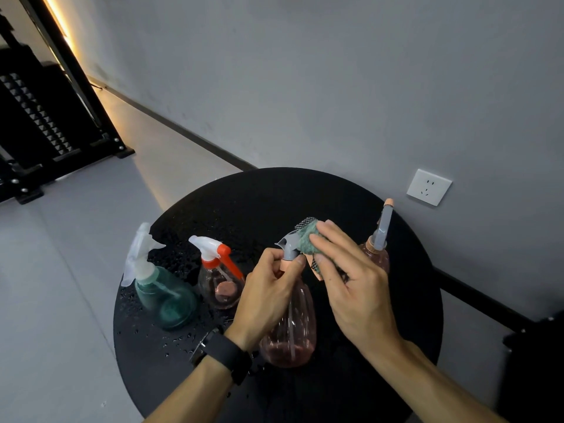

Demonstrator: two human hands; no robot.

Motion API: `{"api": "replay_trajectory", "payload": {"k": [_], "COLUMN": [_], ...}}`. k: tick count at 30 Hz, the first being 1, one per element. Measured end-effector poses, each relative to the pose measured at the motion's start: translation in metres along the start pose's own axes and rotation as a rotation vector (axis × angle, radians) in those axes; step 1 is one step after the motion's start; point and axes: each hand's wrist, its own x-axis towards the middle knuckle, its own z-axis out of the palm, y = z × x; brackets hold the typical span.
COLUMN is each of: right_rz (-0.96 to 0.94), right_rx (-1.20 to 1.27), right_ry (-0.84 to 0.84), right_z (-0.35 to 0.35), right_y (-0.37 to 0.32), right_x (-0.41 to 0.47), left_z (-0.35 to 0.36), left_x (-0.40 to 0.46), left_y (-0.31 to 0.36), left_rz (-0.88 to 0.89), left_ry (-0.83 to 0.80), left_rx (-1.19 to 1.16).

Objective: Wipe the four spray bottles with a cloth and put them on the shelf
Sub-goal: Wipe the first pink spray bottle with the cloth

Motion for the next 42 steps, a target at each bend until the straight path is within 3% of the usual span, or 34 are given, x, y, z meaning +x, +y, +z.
{"api": "replay_trajectory", "payload": {"k": [8, 15, 22, 33, 42], "right_rz": [0.089, 0.188, 0.115, 0.058, 0.122], "right_rx": [0.033, 0.067, 0.036, 0.047, 0.022], "right_ry": [0.028, 0.211, 0.033, -0.063, 0.134], "right_z": [0.002, -0.007, 0.006, 0.005, -0.006], "right_y": [-0.002, -0.003, -0.006, -0.009, -0.008], "right_x": [-0.003, 0.006, -0.005, -0.014, -0.004], "left_z": [0.003, 0.000, 0.001, -0.010, -0.011], "left_x": [-0.001, 0.000, 0.001, 0.006, 0.009], "left_y": [-0.001, -0.003, -0.001, -0.001, 0.003], "left_rz": [-0.033, -0.048, -0.034, -0.001, -0.149], "left_ry": [0.026, 0.054, 0.054, 0.016, -0.065], "left_rx": [0.034, 0.076, 0.020, -0.031, -0.372]}}
